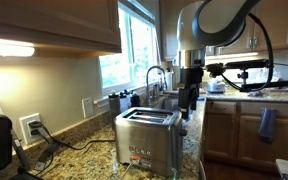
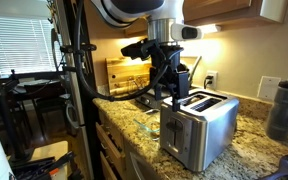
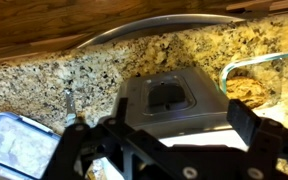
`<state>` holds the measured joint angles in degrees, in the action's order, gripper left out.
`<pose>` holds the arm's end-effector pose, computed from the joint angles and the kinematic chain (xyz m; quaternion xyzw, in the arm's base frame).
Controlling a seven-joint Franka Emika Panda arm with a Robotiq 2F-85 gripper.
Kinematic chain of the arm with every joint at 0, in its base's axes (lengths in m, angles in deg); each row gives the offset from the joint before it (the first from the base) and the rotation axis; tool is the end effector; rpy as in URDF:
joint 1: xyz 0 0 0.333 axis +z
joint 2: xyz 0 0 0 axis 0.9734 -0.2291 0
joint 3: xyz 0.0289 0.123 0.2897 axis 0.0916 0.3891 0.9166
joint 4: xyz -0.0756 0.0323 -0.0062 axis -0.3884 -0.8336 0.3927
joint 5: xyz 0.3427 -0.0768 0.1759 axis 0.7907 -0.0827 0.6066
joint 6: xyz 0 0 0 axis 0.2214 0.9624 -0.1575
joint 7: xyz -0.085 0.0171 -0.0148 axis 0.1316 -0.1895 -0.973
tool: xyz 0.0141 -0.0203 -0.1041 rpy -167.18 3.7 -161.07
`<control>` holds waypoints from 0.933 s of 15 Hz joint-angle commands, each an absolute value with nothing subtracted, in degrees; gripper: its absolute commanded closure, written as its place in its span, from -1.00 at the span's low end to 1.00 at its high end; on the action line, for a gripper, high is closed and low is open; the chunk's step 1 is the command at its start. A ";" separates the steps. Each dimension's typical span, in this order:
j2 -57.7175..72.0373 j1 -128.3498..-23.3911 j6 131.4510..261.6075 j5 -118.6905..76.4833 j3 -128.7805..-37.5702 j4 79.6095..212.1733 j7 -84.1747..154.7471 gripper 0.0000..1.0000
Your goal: Put a slice of bread in the toaster and push the lever down
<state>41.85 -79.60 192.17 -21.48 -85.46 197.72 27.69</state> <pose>0.4283 -0.0697 0.3987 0.9988 -0.0332 0.0353 0.0093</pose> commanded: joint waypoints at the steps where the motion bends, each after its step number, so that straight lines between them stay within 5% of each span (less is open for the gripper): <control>1: 44.29 -80.50 195.06 -19.88 -85.94 201.21 26.54 -0.83; 2: 44.30 -80.50 195.45 -19.64 -86.04 201.48 26.39 -0.46; 4: 43.13 -80.44 197.99 -19.82 -85.69 202.21 27.08 -0.17; 12: 43.12 -79.41 206.59 -17.85 -85.47 206.48 25.36 0.86; 14: 42.73 -79.36 208.38 -17.73 -85.50 207.31 24.79 0.96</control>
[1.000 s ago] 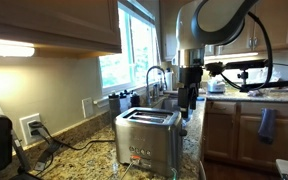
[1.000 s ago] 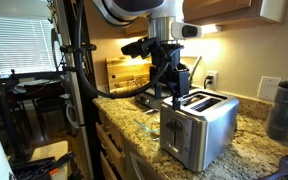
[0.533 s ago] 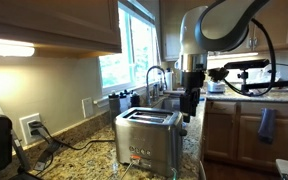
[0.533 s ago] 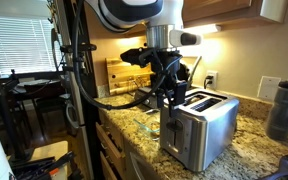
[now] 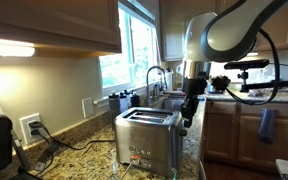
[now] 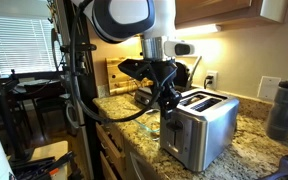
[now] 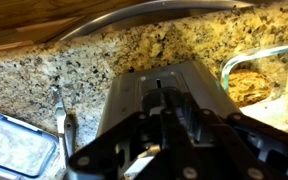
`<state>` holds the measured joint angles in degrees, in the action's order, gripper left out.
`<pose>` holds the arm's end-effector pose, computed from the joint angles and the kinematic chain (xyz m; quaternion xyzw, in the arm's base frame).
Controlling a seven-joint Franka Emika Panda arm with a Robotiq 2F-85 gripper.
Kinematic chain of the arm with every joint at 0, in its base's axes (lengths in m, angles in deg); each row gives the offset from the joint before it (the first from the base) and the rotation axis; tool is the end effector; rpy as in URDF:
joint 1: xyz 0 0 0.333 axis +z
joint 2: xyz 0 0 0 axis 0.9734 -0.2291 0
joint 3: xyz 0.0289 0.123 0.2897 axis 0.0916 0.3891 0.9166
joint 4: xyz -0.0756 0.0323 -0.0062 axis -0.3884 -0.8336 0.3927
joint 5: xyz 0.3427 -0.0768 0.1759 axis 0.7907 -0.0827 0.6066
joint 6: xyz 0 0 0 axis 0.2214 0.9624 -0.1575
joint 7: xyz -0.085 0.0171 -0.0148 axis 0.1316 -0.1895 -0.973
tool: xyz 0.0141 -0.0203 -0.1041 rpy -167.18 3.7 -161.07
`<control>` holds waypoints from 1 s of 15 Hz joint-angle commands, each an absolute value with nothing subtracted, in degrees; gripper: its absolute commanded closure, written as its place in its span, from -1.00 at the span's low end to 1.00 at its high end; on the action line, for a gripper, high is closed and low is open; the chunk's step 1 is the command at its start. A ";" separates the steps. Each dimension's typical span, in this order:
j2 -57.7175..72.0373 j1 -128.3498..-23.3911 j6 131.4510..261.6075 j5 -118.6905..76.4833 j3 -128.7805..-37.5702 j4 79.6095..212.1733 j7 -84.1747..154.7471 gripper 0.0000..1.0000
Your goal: Put a slice of bread in the toaster and push the lever down
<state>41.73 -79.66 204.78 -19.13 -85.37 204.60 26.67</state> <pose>0.4167 -0.0651 0.3660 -0.9957 0.0364 -0.0855 0.0016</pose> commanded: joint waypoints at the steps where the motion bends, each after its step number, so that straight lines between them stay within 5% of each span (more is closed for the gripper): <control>1: 42.49 -79.43 209.28 -17.86 -85.52 207.71 24.50 0.99; 15: 34.60 -79.09 222.10 -17.50 -86.35 209.44 19.53 0.94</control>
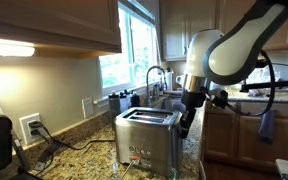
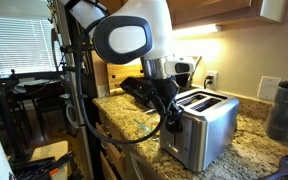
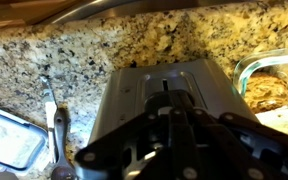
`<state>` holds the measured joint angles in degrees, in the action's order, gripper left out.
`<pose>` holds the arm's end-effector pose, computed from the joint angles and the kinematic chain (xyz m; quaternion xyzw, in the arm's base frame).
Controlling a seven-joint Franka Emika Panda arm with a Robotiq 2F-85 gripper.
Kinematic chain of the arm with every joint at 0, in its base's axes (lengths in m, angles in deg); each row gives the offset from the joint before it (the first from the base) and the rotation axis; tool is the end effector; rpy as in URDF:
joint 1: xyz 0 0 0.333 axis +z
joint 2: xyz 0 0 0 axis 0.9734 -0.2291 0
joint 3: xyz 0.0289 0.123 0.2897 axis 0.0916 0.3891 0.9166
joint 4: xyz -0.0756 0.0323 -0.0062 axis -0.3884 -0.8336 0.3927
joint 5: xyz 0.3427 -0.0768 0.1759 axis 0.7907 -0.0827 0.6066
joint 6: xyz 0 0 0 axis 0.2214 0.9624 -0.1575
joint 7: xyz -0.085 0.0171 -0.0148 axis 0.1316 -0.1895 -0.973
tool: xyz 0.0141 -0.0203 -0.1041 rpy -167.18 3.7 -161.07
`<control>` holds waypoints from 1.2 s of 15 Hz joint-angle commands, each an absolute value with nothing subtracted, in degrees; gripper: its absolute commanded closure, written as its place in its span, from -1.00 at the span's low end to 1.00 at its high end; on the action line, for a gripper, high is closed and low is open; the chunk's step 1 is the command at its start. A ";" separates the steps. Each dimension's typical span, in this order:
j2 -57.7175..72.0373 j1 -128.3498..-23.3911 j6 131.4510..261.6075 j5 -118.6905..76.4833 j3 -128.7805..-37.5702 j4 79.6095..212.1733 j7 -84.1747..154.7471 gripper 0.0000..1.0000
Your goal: Put a slice of bread in the toaster and push the lever down
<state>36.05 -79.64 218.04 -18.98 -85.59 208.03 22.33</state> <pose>0.4189 -0.0663 0.3237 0.9926 -0.0019 0.1208 0.0102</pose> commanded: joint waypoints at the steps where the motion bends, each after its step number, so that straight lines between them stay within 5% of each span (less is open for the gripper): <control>1: 34.02 -79.14 222.99 -17.65 -86.31 209.52 19.22 0.94; 13: 23.73 -78.64 232.42 -15.40 -84.99 210.66 17.02 0.93; 18: 27.35 -78.58 226.19 -13.60 -85.24 209.18 17.03 0.95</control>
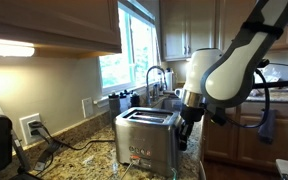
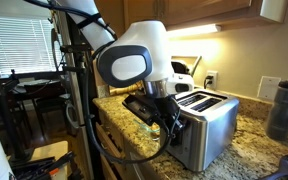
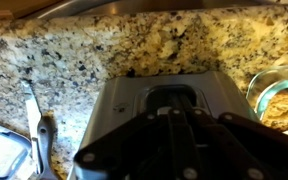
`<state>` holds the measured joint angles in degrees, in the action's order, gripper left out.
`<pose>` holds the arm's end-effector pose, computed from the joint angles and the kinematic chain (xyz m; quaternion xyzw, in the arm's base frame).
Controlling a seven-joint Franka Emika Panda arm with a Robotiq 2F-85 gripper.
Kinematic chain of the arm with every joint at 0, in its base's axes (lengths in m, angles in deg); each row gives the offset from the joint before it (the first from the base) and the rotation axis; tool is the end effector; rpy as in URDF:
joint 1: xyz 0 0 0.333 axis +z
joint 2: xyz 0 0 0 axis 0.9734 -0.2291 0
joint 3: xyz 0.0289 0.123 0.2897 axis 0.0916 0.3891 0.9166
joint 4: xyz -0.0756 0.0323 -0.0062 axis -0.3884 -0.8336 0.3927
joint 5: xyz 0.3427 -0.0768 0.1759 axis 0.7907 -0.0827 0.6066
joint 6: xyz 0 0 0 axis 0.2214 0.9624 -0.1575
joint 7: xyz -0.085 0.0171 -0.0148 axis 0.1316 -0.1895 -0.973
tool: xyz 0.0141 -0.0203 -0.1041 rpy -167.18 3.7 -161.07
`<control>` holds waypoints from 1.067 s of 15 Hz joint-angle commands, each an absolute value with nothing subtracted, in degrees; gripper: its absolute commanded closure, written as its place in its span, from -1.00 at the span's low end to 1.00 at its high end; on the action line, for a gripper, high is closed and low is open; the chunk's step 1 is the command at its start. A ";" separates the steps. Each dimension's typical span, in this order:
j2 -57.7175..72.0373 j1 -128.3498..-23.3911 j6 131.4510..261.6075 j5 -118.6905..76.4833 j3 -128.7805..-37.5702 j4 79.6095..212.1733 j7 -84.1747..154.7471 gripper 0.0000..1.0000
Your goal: Put a slice of bread in the toaster and push the lever down
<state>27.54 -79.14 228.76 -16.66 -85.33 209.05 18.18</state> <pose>0.4231 -0.0642 0.2746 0.9910 0.0220 0.1309 0.0158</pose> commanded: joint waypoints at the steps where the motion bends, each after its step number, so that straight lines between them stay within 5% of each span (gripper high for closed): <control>1: 28.31 -78.77 224.38 -13.49 -85.26 208.71 17.57 0.94; 12: 41.94 -80.13 203.56 -17.59 -85.38 205.14 18.43 0.92; 13: 43.36 -80.17 201.37 -17.94 -85.36 204.49 18.37 0.42; 16: 46.29 -79.90 195.27 -18.16 -85.37 202.12 18.00 0.19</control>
<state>41.78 -79.53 201.41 -16.86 -85.39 203.14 18.19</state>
